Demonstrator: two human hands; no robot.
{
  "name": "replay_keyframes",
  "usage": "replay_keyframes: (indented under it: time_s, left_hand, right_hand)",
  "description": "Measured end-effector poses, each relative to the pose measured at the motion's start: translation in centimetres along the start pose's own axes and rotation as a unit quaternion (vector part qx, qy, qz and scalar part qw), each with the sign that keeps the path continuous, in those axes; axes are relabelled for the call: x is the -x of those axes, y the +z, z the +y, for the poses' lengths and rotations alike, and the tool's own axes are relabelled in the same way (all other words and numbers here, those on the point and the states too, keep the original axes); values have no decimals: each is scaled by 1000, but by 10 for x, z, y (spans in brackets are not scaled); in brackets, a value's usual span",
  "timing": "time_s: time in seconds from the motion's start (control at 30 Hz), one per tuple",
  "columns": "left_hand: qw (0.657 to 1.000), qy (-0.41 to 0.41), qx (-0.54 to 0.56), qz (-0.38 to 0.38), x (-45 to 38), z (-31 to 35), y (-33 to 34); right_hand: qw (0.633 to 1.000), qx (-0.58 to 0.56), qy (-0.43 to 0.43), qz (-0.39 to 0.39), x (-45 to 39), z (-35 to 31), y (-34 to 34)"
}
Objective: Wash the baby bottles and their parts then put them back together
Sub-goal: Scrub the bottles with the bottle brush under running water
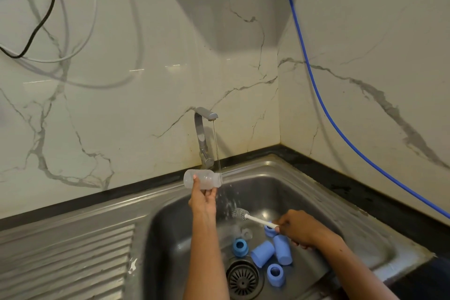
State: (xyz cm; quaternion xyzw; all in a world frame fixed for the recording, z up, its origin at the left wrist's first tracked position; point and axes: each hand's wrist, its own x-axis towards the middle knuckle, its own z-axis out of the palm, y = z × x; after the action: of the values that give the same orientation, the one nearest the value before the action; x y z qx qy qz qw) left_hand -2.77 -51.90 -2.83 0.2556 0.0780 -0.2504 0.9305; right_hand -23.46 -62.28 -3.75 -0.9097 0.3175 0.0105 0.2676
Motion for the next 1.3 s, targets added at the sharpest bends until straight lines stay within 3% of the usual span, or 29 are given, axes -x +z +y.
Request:
replay_keyframes:
  time_s: [0.2, 0.37, 0.5, 0.63, 0.83, 0.93, 1.1, 1.17, 1.3]
  left_hand:
    - [996, -49, 10, -71, 3, -3, 5]
    - [977, -47, -184, -99, 4, -13, 6]
    - [936, 65, -321, -129, 8, -16, 7]
    - [948, 87, -235, -195, 7, 0, 10]
    - [977, -52, -2, -209, 7, 4, 9]
    - [975, -91, -26, -199, 12, -7, 12]
    - [960, -3, -236, -150, 14, -18, 18]
    - [969, 7, -219, -109, 14, -17, 18]
    - [996, -59, -40, -51, 14, -4, 19]
  right_hand:
    - [1000, -6, -5, -2, -1, -1, 1]
    - [1000, -16, -3, -4, 2, -1, 0]
    - [1000, -28, -1, -4, 3, 0, 0]
    - [999, -38, 2, 0, 2, -1, 2]
    - [999, -35, -2, -1, 5, -3, 0]
    - [1000, -30, -8, -4, 7, -4, -1]
    - [999, -36, -9, -5, 8, -5, -1]
    - [999, -39, -7, -5, 8, -4, -1]
    - [999, -40, -4, -4, 8, -3, -2]
